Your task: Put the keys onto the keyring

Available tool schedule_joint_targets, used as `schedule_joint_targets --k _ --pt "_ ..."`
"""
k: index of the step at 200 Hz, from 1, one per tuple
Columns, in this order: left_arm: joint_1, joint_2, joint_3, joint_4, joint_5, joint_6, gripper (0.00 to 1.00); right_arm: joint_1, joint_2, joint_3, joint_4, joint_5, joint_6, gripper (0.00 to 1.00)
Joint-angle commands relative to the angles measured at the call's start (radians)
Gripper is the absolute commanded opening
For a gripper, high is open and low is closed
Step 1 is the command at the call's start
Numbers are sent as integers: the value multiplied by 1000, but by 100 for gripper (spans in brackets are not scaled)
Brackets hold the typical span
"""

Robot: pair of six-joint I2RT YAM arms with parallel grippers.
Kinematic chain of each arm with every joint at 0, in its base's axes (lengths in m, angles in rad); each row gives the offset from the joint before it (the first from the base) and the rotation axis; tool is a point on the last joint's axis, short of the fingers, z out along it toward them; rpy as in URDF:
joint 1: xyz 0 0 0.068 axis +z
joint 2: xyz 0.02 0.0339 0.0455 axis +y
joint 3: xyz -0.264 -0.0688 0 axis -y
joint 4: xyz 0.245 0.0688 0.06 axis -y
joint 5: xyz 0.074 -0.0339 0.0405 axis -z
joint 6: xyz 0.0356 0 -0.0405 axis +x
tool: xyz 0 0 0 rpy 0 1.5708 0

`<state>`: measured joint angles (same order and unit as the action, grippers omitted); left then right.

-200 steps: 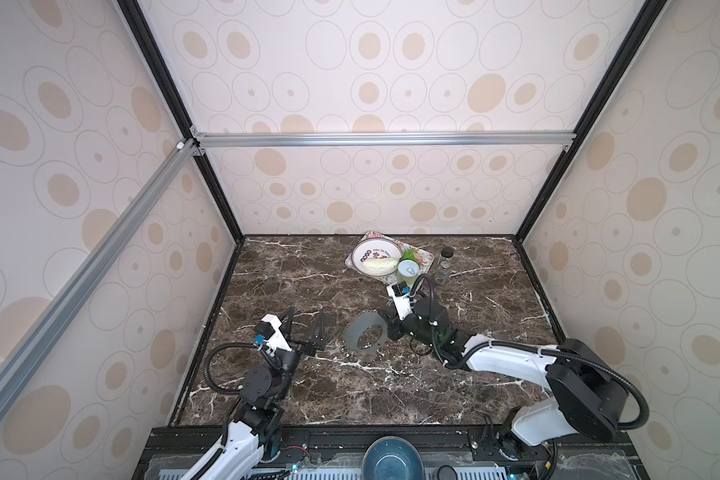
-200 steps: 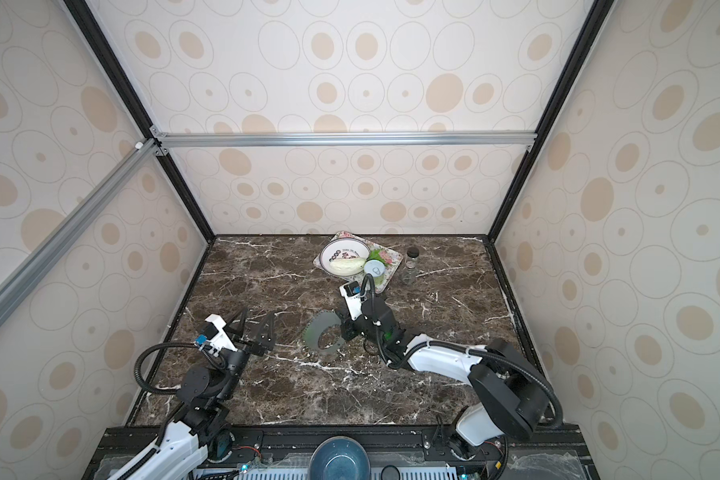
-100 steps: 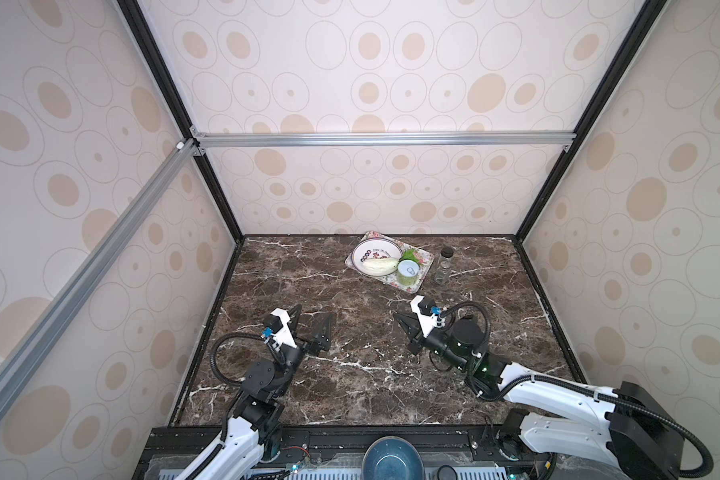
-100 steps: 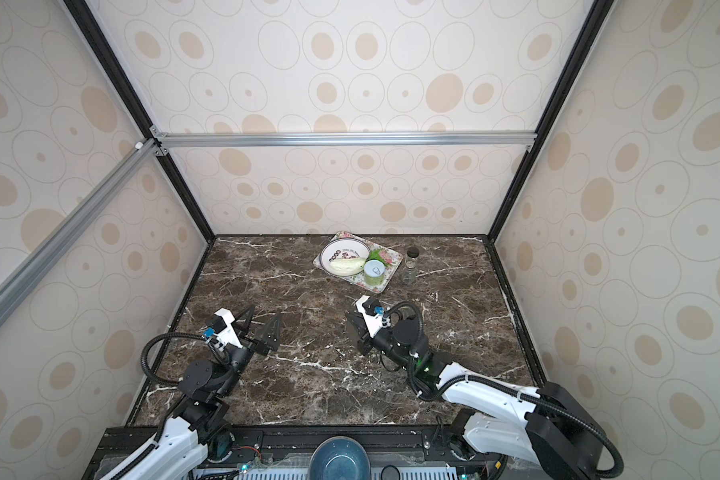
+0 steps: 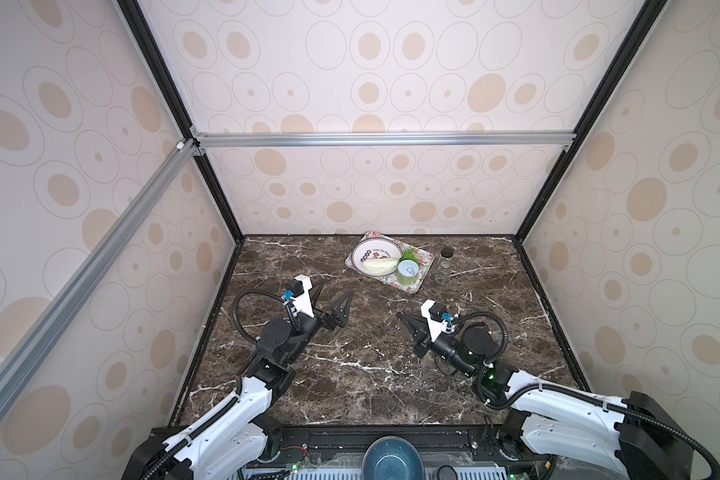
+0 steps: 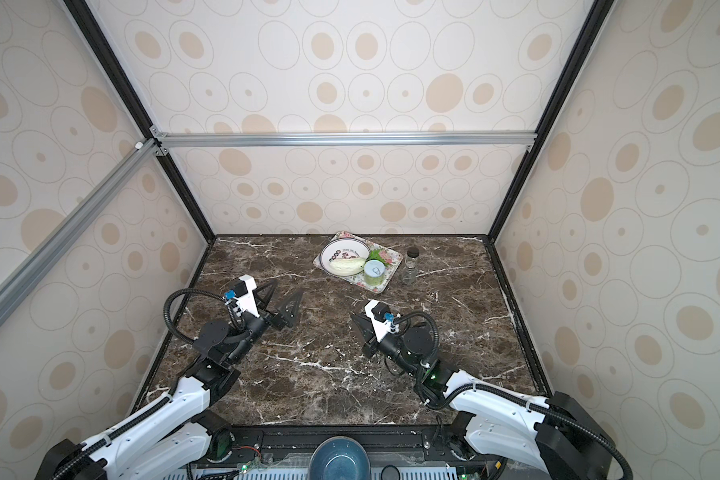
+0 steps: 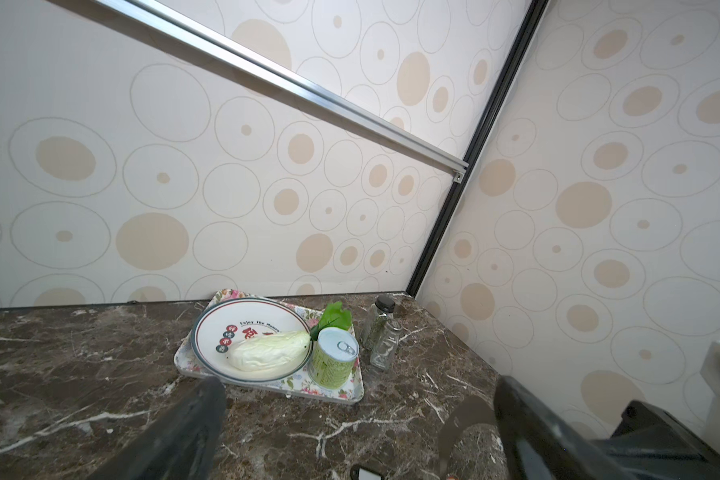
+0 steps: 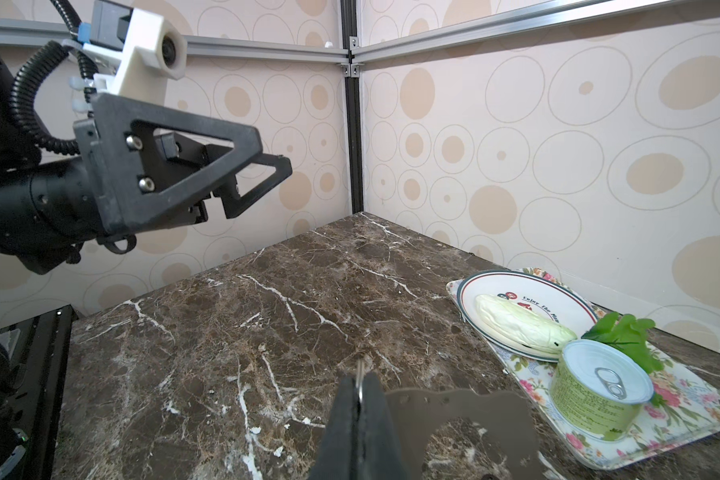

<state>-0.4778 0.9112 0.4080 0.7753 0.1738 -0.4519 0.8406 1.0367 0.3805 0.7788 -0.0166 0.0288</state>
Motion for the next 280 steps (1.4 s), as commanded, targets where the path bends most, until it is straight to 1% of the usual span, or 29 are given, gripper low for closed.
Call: schedule_joint_targets --k 1,12,28,47,60,70,89,106,117,127,146,159,184,198,209,218,226,236,245,259,272,275,280 --pt "-1 13 93 6 -60 24 100 5 -13 23 15 46 6 0" --pt "0 22 119 -5 -124 34 100 5 -22 32 -6 71 1 0" --pt "-1 45 152 -6 -172 53 100 4 -27 32 -7 44 -35 0" --pt "-2 83 196 -3 -171 62 100 5 -13 50 -4 9 -98 0" --pt "0 105 204 16 -159 77 100 5 -4 66 -16 63 -97 0" --pt "0 110 194 51 -154 91 100 5 -4 86 -55 71 -112 0" --pt "0 90 186 45 -134 180 100 5 5 135 -161 83 -172 0" --pt "0 58 180 1 -162 253 100 4 21 157 -209 129 -180 0" --pt "-1 45 175 -10 -179 274 100 2 26 159 -211 140 -171 0" --pt "-1 38 173 -17 -172 291 100 2 38 149 -181 135 -180 0" --pt "-1 42 163 9 -136 305 100 3 67 101 -65 123 -240 0" --pt "-1 55 159 32 -108 306 100 3 67 84 -45 112 -258 0" --pt "-2 92 162 49 -11 331 100 0 58 79 -78 63 -254 0" --pt "-1 121 170 61 60 352 100 0 60 50 -31 61 -236 0" --pt "-2 144 182 66 99 360 100 -17 65 9 60 56 -196 0" --pt "-2 164 192 68 123 363 100 -50 68 -24 138 14 -155 0" --pt "-2 182 201 66 142 372 100 -98 68 -39 173 -39 -100 0" --pt "-1 203 214 56 171 389 100 -160 66 -42 180 -157 -56 0" --pt "-1 220 225 41 212 420 99 -186 66 -43 192 -230 -54 0" --pt "-2 238 236 28 280 461 95 -190 68 -56 227 -274 -89 0" --pt "-2 244 230 44 291 474 92 -190 78 -72 276 -285 -99 0" --pt "-2 244 227 51 316 475 92 -190 80 -76 286 -285 -99 0" --pt "-2 243 221 60 324 476 92 -190 84 -79 305 -287 -101 0"
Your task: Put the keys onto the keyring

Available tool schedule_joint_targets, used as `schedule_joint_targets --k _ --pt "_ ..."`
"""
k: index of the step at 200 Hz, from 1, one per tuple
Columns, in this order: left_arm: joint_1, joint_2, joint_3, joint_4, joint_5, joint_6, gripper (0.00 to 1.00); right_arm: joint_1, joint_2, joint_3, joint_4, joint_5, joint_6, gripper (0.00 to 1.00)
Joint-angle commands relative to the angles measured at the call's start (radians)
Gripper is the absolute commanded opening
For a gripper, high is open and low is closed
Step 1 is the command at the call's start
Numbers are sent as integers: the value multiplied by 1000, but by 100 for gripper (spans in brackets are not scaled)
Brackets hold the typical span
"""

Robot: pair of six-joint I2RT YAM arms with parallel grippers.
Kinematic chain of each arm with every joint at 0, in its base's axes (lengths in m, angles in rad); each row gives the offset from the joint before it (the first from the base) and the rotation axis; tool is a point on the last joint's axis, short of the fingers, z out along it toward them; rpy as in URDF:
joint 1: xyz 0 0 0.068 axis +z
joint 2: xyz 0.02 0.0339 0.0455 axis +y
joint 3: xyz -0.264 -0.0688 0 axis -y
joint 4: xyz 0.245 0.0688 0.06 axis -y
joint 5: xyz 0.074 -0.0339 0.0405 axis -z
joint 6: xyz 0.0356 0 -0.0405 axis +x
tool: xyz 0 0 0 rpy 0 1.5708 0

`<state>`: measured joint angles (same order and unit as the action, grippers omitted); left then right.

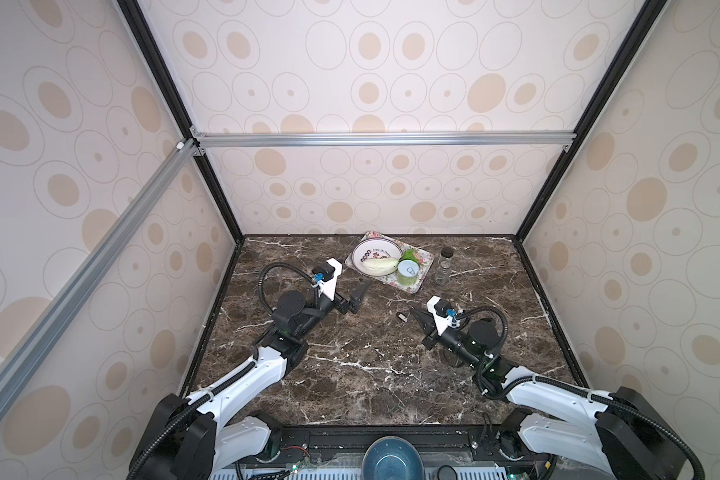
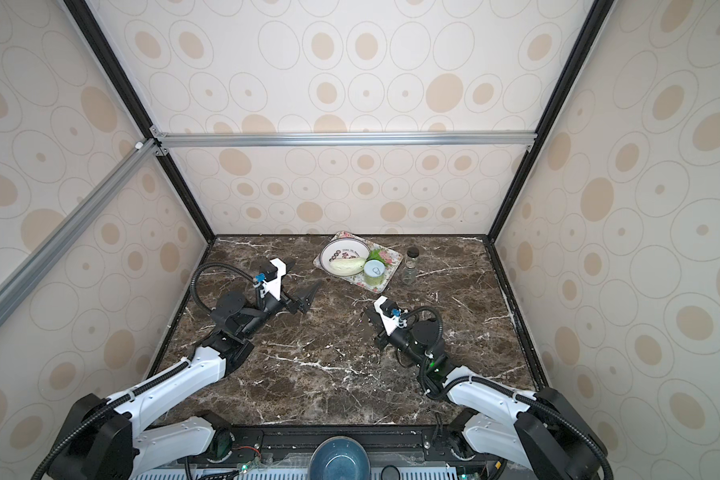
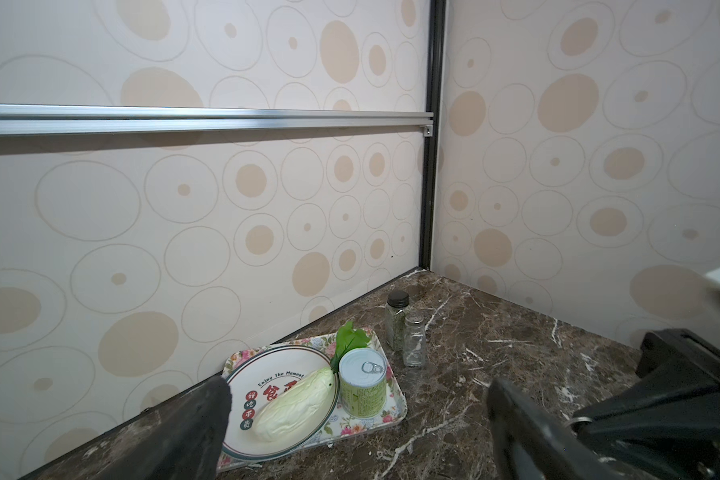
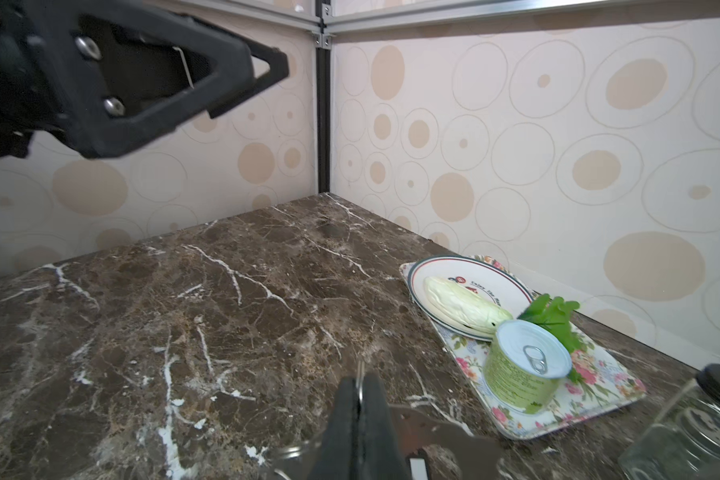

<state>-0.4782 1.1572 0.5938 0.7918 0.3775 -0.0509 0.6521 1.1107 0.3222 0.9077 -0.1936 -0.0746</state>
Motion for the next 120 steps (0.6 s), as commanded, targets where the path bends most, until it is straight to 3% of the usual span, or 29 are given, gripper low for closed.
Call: schedule_joint_targets --k 1,42,83,120 --pt "-2 -3 34 46 121 76 92 -2 11 -21 180 -110 2 0" --pt "-2 -4 20 57 196 116 84 -4 39 -8 238 -219 -17 0" --pt "-3 -7 26 57 321 120 74 -3 125 -31 480 -262 23 0" --pt "-2 -5 29 48 403 125 67 -5 171 11 501 -330 18 0"
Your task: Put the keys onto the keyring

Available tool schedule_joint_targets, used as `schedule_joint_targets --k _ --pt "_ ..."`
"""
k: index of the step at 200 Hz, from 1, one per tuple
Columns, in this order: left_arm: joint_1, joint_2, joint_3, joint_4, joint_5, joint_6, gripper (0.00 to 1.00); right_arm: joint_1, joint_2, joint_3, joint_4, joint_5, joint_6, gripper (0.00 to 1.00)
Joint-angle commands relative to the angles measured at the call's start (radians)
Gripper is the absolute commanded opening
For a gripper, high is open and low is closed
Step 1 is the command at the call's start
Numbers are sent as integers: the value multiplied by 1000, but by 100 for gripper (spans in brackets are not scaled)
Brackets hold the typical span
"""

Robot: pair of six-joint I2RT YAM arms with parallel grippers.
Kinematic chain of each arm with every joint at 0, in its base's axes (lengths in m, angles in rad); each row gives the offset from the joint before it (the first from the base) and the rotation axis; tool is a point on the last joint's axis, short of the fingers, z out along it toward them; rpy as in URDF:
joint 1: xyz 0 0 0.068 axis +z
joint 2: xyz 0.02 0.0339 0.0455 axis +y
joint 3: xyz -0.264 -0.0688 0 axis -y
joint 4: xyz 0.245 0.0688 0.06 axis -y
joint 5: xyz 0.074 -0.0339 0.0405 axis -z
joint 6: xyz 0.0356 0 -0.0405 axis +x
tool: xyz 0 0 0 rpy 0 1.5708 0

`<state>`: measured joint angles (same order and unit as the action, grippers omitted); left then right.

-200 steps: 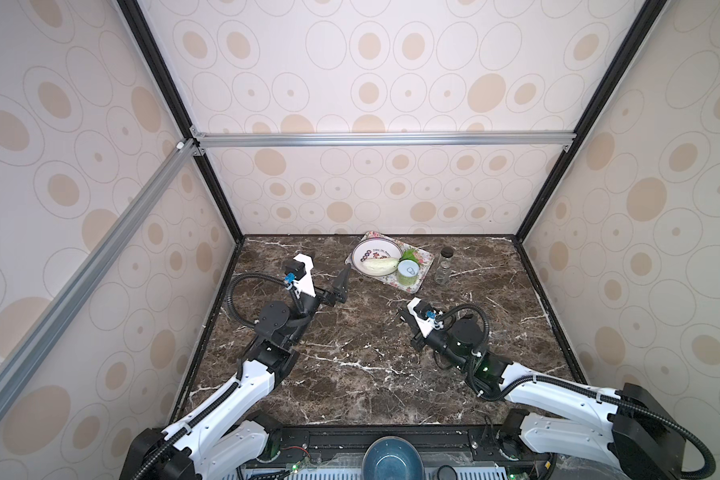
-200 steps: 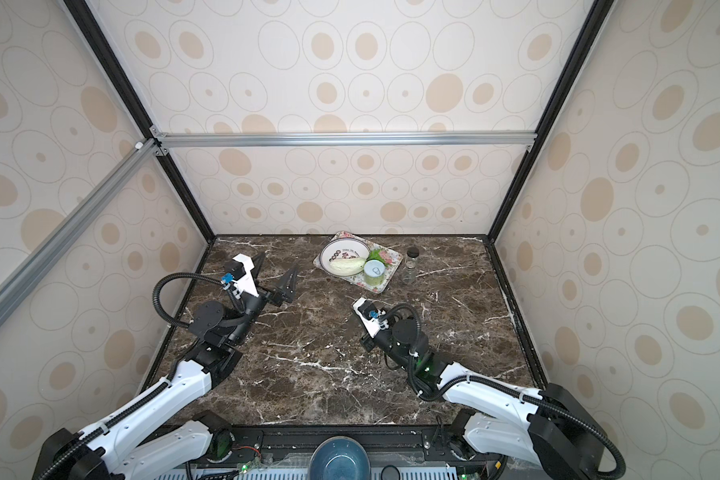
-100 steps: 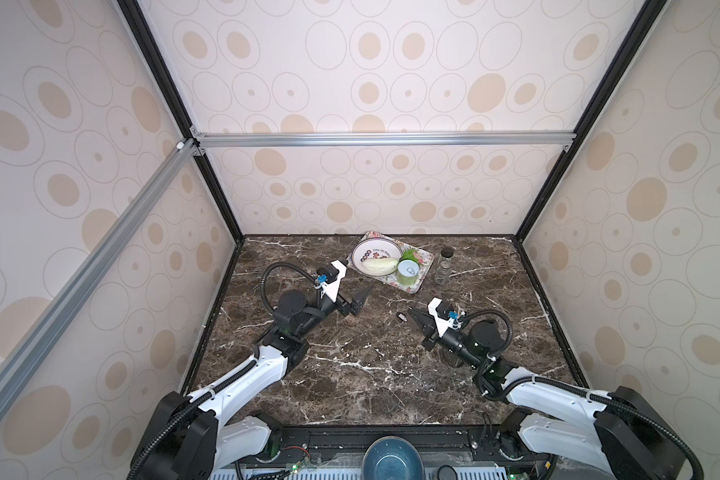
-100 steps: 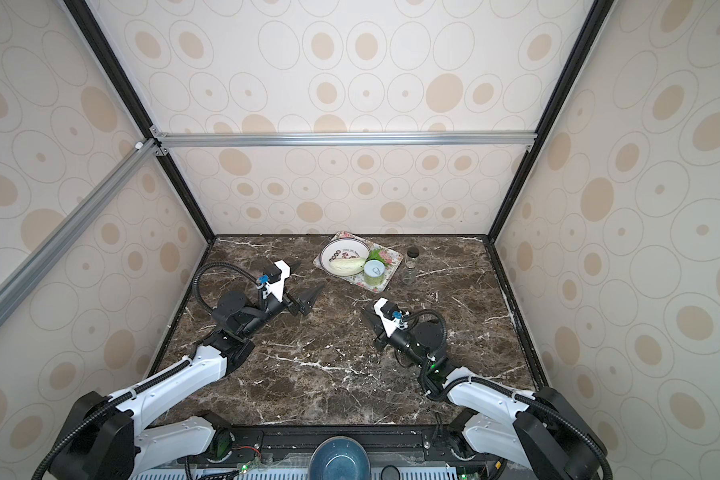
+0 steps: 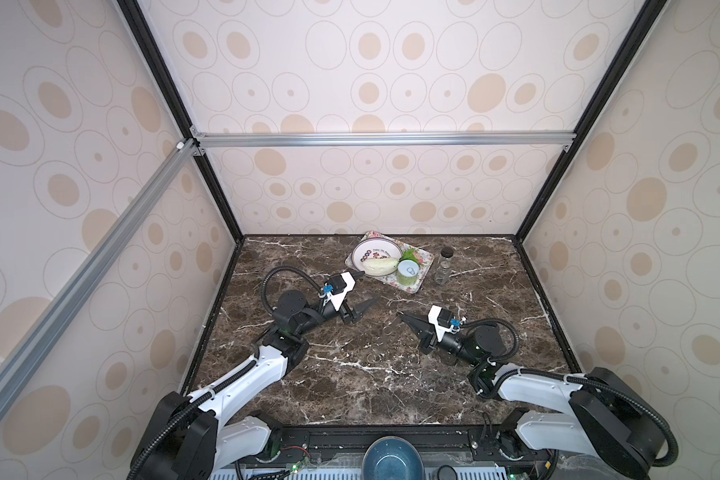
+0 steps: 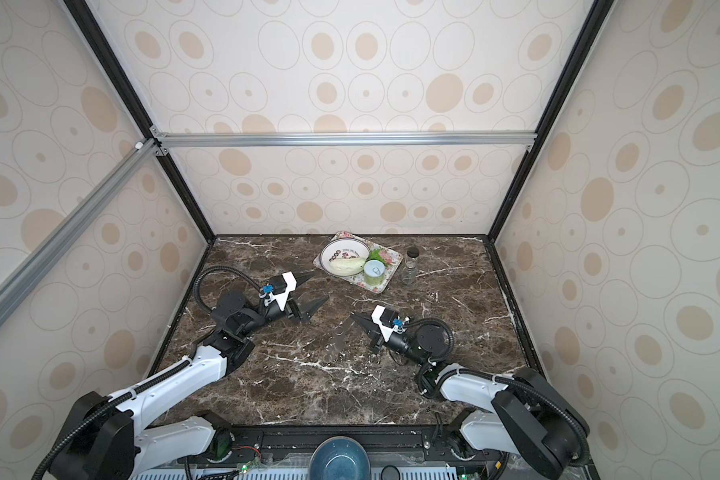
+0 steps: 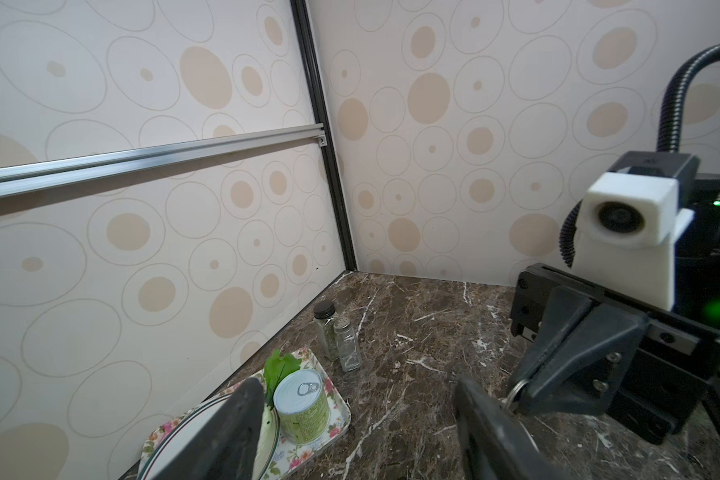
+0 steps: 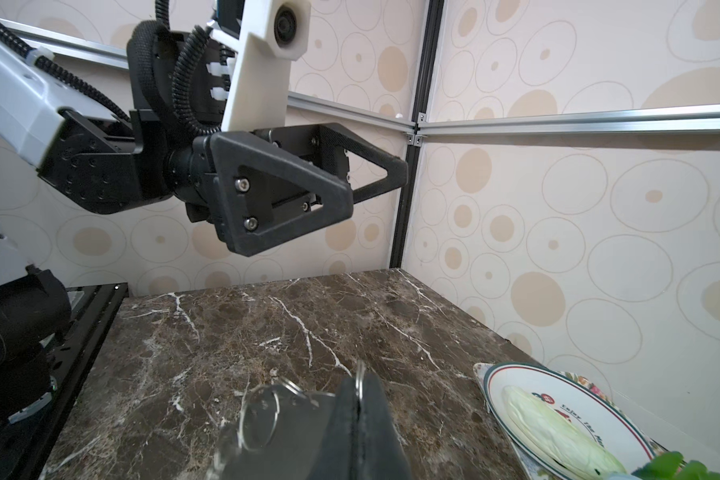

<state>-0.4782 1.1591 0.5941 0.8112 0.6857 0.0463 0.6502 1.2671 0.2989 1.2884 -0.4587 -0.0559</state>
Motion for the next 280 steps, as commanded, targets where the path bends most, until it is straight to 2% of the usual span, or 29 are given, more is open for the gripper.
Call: schedule_joint_targets --k 1,54,87,103,133,185,210,229,244,280 --pt "-3 -7 30 28 97 29 67 -2 16 35 120 -66 -1 0" --pt "-8 12 30 31 195 75 62 -1 13 39 120 -61 -26 0" --pt "-11 51 44 17 170 101 55 -3 1 37 120 -101 -27 0" --pt "-11 73 56 10 160 105 55 -2 -9 34 120 -107 -28 0" --pt "-12 105 85 -12 230 122 55 -2 -27 40 121 -106 -21 0" --pt "-36 85 60 -17 284 189 53 -2 -18 51 120 -117 -19 0" --pt "-53 76 -5 91 372 197 49 0 -19 46 121 -103 -23 0" --pt "-78 47 -42 128 241 188 46 0 -20 45 120 -104 -22 0" --pt "-80 40 -33 71 241 230 45 -1 -19 41 121 -107 -24 0" --pt "-84 43 -39 78 247 247 44 -1 -19 33 120 -111 -31 0"
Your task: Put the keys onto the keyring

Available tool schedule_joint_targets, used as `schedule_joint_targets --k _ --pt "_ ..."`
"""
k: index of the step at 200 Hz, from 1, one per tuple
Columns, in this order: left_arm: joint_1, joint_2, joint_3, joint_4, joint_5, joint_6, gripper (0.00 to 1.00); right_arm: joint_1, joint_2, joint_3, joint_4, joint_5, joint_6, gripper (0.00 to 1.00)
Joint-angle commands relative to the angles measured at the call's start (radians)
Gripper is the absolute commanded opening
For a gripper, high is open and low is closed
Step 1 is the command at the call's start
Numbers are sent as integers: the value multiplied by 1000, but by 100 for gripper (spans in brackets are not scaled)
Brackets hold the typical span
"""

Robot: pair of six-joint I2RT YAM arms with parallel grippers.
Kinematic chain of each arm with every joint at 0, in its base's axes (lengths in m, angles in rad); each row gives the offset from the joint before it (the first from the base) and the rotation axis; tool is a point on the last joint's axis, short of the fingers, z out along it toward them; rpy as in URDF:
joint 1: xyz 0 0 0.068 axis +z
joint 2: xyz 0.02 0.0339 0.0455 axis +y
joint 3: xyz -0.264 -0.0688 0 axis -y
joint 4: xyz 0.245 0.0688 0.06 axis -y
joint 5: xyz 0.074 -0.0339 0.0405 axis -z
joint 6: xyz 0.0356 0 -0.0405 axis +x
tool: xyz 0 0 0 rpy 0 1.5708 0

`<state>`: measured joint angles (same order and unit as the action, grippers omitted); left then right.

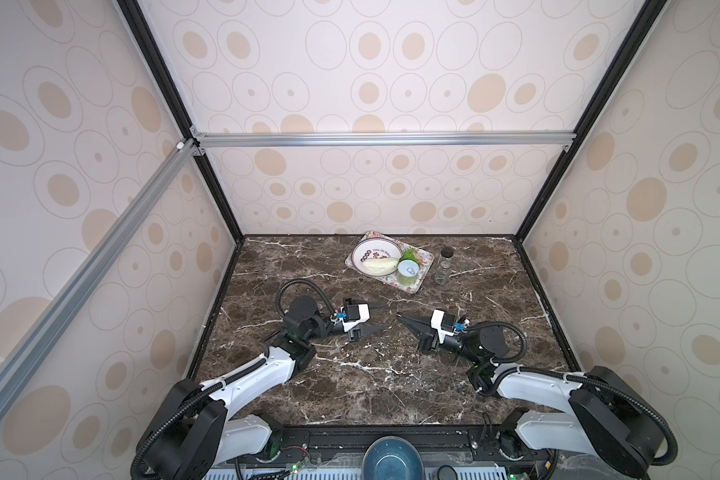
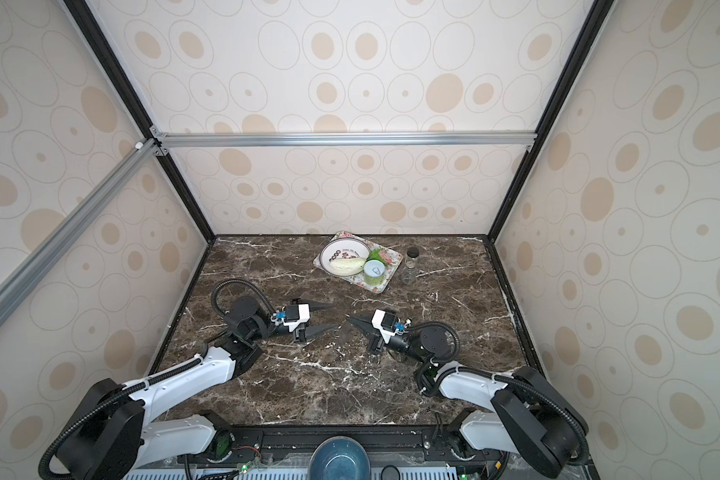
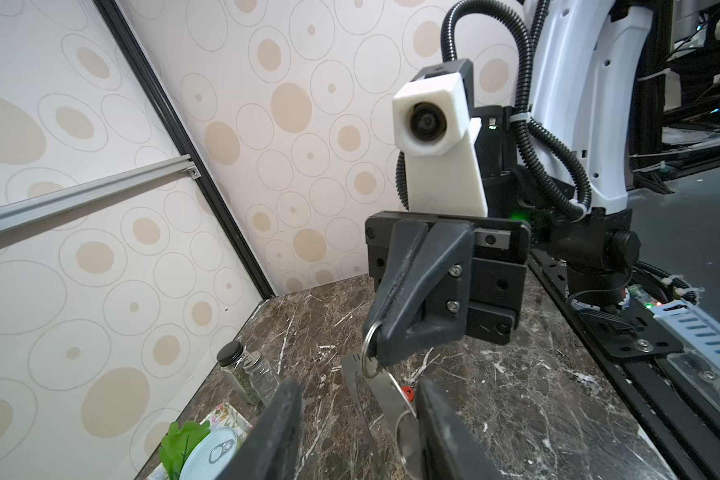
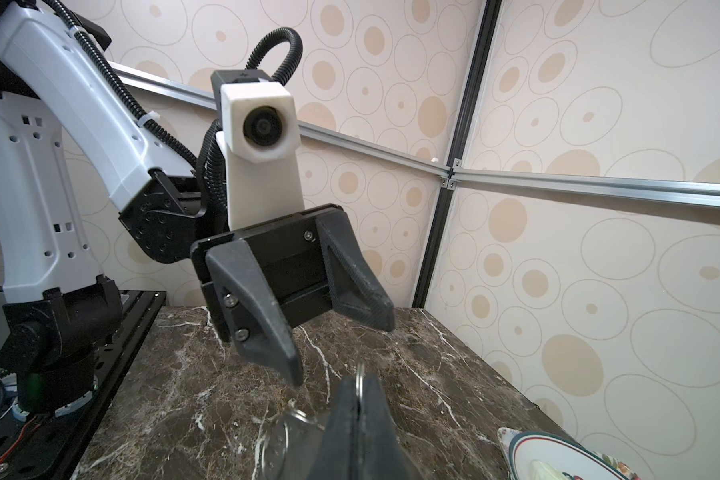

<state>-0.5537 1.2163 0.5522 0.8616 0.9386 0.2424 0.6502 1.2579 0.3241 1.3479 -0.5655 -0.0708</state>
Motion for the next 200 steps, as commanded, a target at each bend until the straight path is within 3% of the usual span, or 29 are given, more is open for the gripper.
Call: schedule_joint_targets --k 1,64,112,171,200 --pt "-8 -14 5 22 -6 53 44 -2 -10 8 61 -5 -17 0" --pt "-45 19 97 -240 -16 246 32 -1 -3 6 60 -49 -44 0" --pt "-65 -13 80 -242 -13 274 23 -1 11 7 61 -71 -64 0" --pt "-68 -40 69 -250 18 286 20 -1 22 4 60 -82 -84 0" --pt "-69 -37 67 -249 23 294 8 -1 20 7 61 -105 -83 0"
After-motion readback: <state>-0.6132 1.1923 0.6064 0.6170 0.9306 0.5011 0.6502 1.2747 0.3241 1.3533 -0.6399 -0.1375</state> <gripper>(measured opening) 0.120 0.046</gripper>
